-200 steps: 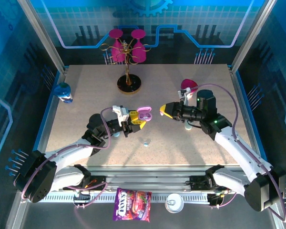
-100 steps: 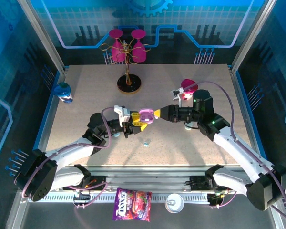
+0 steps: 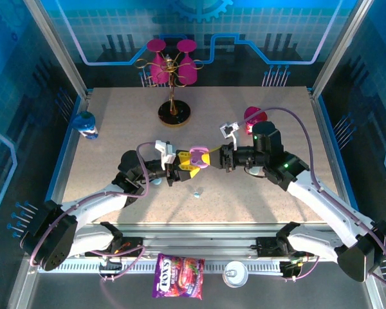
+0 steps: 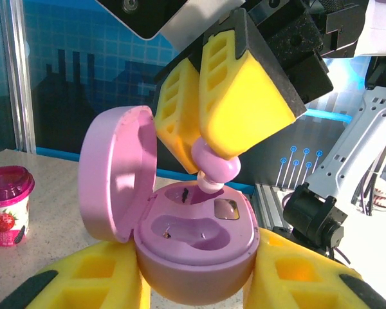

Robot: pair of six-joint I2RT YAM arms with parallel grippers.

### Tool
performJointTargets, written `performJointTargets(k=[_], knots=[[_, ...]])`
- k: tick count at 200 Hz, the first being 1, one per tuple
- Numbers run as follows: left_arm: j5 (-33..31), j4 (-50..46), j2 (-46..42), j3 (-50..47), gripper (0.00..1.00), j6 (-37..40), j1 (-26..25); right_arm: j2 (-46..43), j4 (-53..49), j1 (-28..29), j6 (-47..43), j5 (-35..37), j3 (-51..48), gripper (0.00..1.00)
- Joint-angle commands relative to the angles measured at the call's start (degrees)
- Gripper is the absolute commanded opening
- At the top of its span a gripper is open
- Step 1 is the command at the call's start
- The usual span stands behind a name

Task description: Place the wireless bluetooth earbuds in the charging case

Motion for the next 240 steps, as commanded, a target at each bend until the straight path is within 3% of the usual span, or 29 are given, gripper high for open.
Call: performJointTargets(k=[1, 71, 146, 240], knots=[[1.5, 3.1, -0.4, 2.2, 0.31, -1.5, -0.4, 0.3, -2.7, 0.7, -2.5, 2.5, 1.8, 0.14], [0.8, 4.3, -0.2, 2.6, 0.31, -2.3, -0.5, 1.7, -4.3, 1.8, -2.4, 4.5, 1.9, 0.18], [1.0, 5.0, -0.3, 2.5, 0.31, -2.5, -0.6, 2.7, -14.0, 3.1, -5.9, 13.6, 5.4, 0.23], [1.6, 6.2, 0.0, 2.0, 0.31, -2.5, -0.7, 3.9, -18.6, 4.3, -5.6, 18.8, 9.0, 0.29]])
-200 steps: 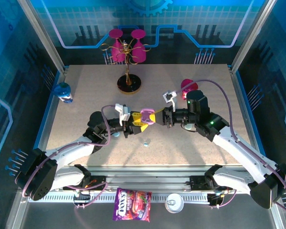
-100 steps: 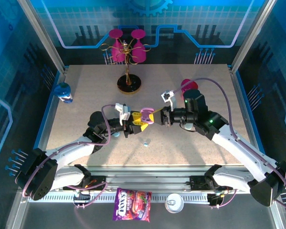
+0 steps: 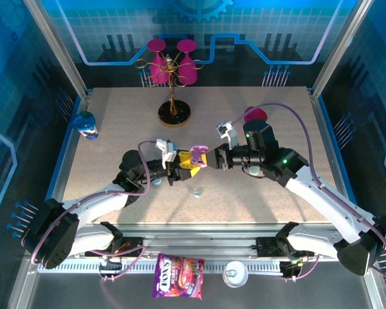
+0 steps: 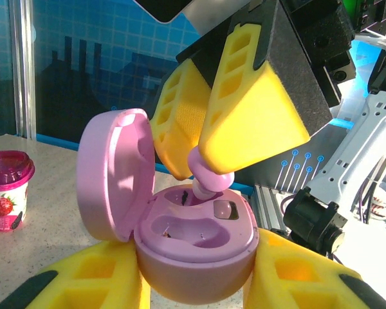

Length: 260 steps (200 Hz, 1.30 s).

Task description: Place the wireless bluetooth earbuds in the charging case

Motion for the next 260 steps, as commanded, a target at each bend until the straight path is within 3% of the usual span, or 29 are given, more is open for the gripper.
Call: performJointTargets(k=[1, 75, 112, 143, 209, 244, 260], knots=[[2.5, 6.2, -0.9, 2.0, 0.31, 0.1, -0.7, 1.2, -4.8, 0.2, -1.1, 5.3, 1.3, 0.29], [2.4, 7.1, -0.1, 1.5, 0.31, 0.0, -0.7, 2.7, -4.2, 1.2, -0.7, 4.2, 3.0, 0.1], [2.3, 8.2, 0.5, 1.2, 0.31, 0.1, -0.6, 1.8, 1.7, 1.3, 2.1, -1.4, 1.6, 0.09], [1.8, 8.5, 0.2, 0.8, 0.31, 0.6, -0.6, 1.5, 1.3, 0.9, 2.9, -1.2, 1.0, 0.09], [1.3, 8.2, -1.5, 0.7, 0.31, 0.9, -0.6, 1.0, -2.8, 0.1, 2.6, 4.4, 1.1, 0.13], [1.2, 8.0, -1.4, 0.7, 0.31, 1.1, -0.6, 0.5, -3.3, 0.1, 2.2, 5.1, 1.8, 0.19], [1.2, 8.0, -1.1, 0.7, 0.31, 1.2, -0.6, 0.0, -3.3, 0.1, 2.2, 5.4, 2.0, 0.26]])
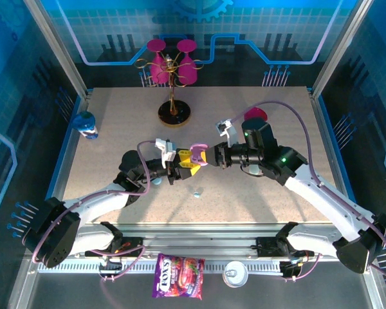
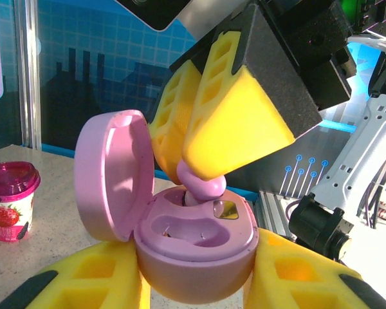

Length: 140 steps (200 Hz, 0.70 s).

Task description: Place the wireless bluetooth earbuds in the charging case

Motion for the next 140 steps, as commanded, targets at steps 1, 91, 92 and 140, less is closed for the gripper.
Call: performJointTargets(k=[1, 91, 92, 140], knots=[[2.0, 5.4, -1.7, 0.7, 0.31, 1.2, -0.6, -0.9, -3.4, -0.4, -0.3, 4.0, 0.7, 0.27], [1.4, 5.5, -1.0, 0.3, 0.31, 2.0, -0.5, -5.8, -0.1, -0.8, -2.5, 5.8, -1.1, 0.51], [1.3, 5.5, -1.0, 0.3, 0.31, 2.1, -0.5, -6.0, 0.1, -0.8, -2.6, 5.7, -1.2, 0.51], [-1.8, 6.3, -1.4, -2.1, 0.29, 2.5, 1.9, -13.0, 9.9, -3.2, -2.4, 3.7, -8.7, 0.58]])
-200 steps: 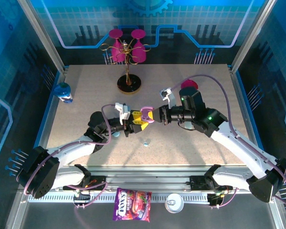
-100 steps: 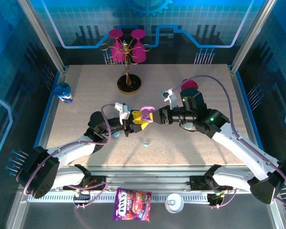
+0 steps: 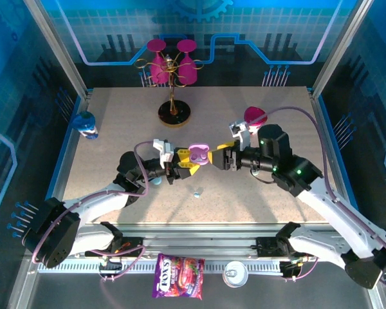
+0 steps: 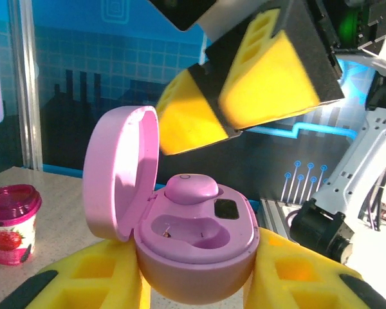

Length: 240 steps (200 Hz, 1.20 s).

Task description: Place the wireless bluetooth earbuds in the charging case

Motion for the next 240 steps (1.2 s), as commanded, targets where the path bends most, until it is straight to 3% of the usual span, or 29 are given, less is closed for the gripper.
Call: performJointTargets(k=[1, 66, 128, 186, 240], knots=[[-1.9, 2.5, -1.4, -1.6, 0.29, 1.9, 1.3, -3.3, 6.7, -1.9, -0.3, -0.8, -3.4, 0.58], [-4.3, -1.1, -6.1, -1.9, 0.3, 3.9, 1.9, -2.7, 12.8, -8.7, 6.2, 2.6, -14.2, 0.58], [-3.6, -3.4, -9.9, -1.4, 0.3, 3.2, 1.8, 16.0, 21.7, -9.1, 12.1, 0.9, -16.9, 0.57], [-3.2, -0.6, -9.0, -1.6, 0.3, 1.2, 1.7, 35.8, 24.6, -3.2, 12.3, 1.6, -9.1, 0.55], [-3.0, 0.4, -8.6, -1.6, 0.3, 0.6, 1.7, 49.8, 20.7, 2.4, 9.6, 1.9, 5.2, 0.51]])
